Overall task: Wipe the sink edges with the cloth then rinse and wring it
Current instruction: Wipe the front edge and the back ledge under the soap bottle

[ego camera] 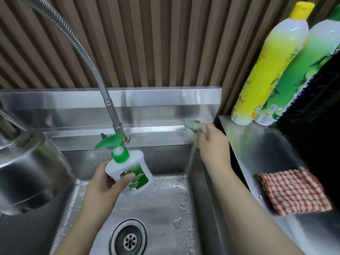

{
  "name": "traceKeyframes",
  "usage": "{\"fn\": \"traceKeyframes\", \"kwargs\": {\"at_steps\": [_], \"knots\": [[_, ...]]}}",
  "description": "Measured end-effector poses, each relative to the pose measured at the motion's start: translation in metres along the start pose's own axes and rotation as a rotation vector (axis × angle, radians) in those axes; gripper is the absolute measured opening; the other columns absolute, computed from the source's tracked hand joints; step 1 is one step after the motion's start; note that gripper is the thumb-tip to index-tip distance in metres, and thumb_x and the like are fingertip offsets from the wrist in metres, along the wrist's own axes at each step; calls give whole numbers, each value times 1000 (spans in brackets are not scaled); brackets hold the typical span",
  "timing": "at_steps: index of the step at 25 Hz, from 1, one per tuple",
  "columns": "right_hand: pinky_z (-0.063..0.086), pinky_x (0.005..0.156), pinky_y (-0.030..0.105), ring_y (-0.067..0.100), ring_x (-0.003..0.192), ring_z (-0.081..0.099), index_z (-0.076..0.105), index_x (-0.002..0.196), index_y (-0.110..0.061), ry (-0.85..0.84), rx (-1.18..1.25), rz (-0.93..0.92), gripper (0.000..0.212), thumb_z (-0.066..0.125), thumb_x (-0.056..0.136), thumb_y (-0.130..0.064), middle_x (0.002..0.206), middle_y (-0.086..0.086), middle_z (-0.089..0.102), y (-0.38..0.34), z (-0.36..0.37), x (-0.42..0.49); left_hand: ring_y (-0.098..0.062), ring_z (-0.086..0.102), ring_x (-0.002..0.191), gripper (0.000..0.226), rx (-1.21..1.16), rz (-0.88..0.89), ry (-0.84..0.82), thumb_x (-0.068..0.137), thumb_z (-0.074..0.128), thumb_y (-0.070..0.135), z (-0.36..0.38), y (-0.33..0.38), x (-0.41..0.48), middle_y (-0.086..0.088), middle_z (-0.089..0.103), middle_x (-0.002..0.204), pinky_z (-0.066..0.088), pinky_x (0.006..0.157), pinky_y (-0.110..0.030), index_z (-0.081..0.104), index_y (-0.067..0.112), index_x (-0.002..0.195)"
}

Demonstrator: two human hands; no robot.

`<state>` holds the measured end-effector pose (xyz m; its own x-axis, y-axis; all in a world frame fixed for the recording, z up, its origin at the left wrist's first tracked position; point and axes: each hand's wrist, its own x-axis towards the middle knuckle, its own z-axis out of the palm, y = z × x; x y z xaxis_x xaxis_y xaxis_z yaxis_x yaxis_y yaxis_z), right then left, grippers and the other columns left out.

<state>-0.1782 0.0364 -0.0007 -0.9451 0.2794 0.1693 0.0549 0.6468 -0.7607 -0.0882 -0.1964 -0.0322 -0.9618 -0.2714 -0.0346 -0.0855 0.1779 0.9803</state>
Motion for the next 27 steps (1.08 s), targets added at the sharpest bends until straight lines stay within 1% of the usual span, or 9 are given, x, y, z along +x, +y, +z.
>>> {"fn": "traceKeyframes", "kwargs": {"at_steps": [1, 3, 6, 9, 12, 16, 21, 24, 27], "knots": [[40, 81, 24, 17, 99, 56, 59, 121, -19, 77, 169, -82, 29, 50, 93, -15, 107, 2, 65, -17, 9, 13, -22, 63, 81, 41, 2, 0, 15, 52, 76, 47, -3, -1, 0, 5, 70, 89, 50, 73, -38, 60, 38, 89], [26, 103, 20, 9, 123, 40, 45, 137, -17, -20, 105, -424, 44, 51, 94, -22, 135, 2, 51, -51, 40, 39, -16, 63, 77, 37, 21, -8, 33, 60, 84, 30, -8, -6, -1, 8, 70, 86, 50, 69, -30, 60, 34, 88], [4, 115, 53, 24, 146, 10, 23, 148, -18, -120, -603, -990, 68, 54, 89, -29, 158, 4, 18, -68, 107, 69, 4, 60, 63, 36, 58, -1, 77, 70, 76, 2, -18, -14, -2, 18, 69, 80, 46, 58, -8, 58, 26, 90], [3, 113, 57, 31, 144, 18, 35, 144, -18, -123, -859, -1332, 64, 55, 83, -17, 154, 6, 28, -60, 139, 80, 8, 58, 58, 37, 110, -2, 128, 69, 77, 2, -27, -17, 0, 19, 68, 83, 42, 54, -3, 58, 27, 90], [3, 116, 49, 20, 143, 24, 47, 137, -25, -264, -1027, -1574, 51, 38, 87, -19, 150, -2, 37, -53, 146, 71, 5, 59, 59, 37, 98, -5, 124, 69, 76, -1, -26, -19, 0, 0, 70, 79, 44, 55, -4, 60, 24, 91], [-11, 113, 30, 10, 145, 13, 33, 145, -18, -626, -774, -1364, 56, 41, 89, -10, 156, -1, 23, -51, 145, 69, 3, 60, 59, 36, 78, -11, 96, 69, 74, -6, -18, -19, 0, -7, 69, 76, 46, 55, -6, 60, 18, 92], [8, 118, 28, 14, 143, 21, 34, 144, -16, -937, -261, -880, 50, 48, 96, -10, 153, 0, 28, -39, 119, 67, 0, 61, 66, 37, 28, -14, 67, 68, 79, 4, -11, -20, 5, -1, 69, 80, 48, 59, -10, 59, 21, 94], [8, 117, 31, 12, 143, 16, 27, 146, -32, -914, -292, -605, 55, 47, 95, -29, 155, -11, 24, -27, 103, 58, -5, 62, 71, 44, -2, -29, 52, 60, 85, 19, -12, -21, 7, 8, 70, 85, 51, 65, -20, 59, 29, 94], [11, 113, 36, 13, 141, 14, 20, 149, -29, -729, -411, -632, 58, 41, 95, -33, 156, -10, 22, -36, 116, 24, -2, 62, 70, 36, -7, -32, 75, 68, 77, 11, -16, -22, 4, 11, 70, 84, 50, 62, -15, 59, 28, 94]]}}
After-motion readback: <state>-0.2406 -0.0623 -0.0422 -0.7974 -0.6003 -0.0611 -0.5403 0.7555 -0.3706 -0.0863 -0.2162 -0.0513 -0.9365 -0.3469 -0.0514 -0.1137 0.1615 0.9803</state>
